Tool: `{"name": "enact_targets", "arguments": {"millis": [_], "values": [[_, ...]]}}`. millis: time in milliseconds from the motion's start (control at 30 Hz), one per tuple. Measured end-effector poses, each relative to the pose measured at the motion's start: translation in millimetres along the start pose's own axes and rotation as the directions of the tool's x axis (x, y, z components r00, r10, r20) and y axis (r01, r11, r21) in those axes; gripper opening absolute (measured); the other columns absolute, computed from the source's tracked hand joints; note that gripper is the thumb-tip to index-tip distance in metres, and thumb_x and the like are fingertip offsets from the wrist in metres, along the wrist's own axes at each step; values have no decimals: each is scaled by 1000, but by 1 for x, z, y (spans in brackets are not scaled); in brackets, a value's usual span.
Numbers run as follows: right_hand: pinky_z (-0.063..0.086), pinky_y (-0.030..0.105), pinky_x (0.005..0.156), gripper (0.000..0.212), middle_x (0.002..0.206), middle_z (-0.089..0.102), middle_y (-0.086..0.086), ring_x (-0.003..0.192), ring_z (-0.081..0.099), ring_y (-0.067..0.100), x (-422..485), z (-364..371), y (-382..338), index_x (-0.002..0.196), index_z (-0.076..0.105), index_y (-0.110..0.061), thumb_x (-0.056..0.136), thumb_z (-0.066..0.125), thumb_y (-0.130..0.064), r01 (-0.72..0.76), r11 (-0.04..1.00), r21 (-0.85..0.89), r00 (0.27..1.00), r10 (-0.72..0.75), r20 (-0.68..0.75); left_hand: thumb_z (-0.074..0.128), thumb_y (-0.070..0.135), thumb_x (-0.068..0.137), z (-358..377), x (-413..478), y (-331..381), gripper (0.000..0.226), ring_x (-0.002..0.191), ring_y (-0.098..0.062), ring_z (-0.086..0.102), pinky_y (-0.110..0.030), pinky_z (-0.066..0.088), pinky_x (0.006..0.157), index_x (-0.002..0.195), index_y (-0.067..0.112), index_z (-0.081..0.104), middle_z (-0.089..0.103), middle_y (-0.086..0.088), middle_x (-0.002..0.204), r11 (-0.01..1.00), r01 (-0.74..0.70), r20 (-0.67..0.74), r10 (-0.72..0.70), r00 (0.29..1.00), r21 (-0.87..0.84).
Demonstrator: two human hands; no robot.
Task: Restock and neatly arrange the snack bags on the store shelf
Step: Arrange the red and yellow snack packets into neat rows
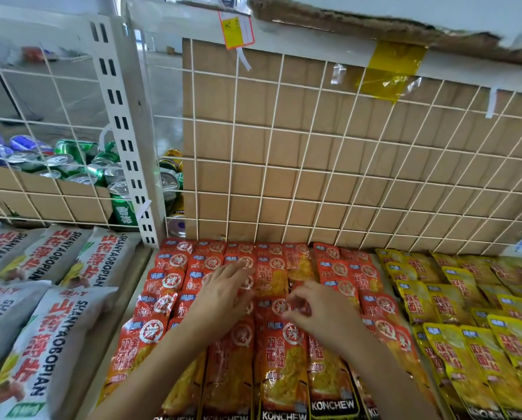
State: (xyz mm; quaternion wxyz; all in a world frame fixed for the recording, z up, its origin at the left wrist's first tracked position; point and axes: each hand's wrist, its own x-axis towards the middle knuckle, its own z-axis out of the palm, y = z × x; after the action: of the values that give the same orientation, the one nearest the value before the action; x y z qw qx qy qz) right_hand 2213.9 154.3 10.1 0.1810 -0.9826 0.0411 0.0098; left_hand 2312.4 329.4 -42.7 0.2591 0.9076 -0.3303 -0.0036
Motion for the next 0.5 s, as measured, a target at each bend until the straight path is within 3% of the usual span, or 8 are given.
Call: {"name": "enact_targets", "arguments": {"millis": [167,267,367,500], "values": [[31,17,82,48,101,37,-14,97,36,1,-14,17,-1,120,55,-29,79,61,-54,40,999,8,998,-41,40,47,33,90,-5,-9,4,40,122,-15,43,-33,36,100,128,22,53,51,6,129,998,-54,-63,53,997,-20],[31,10,80,30,101,43,-14,95,42,-1,-16,20,-2,105,59,-27,81,64,-44,34,994,105,999,-31,-29,53,25,91,-6,-11,6,37,120,-15,43,-30,35,98,127,21,54,51,6,129,997,-73,-79,72,994,-10],[39,6,71,7,88,54,-16,81,53,-3,-17,18,-4,85,55,-26,87,62,-26,13,967,254,997,8,-82,55,23,91,-5,-13,9,35,118,-14,43,-24,30,94,127,20,54,51,7,128,996,-85,-90,84,992,-12],[38,6,65,26,78,55,-19,76,52,-8,-15,8,10,73,47,-35,88,61,-18,-35,959,281,993,65,-97,52,25,93,-5,-14,12,34,120,-12,41,-24,31,96,127,23,53,49,10,129,996,-89,-71,90,993,5]]}}
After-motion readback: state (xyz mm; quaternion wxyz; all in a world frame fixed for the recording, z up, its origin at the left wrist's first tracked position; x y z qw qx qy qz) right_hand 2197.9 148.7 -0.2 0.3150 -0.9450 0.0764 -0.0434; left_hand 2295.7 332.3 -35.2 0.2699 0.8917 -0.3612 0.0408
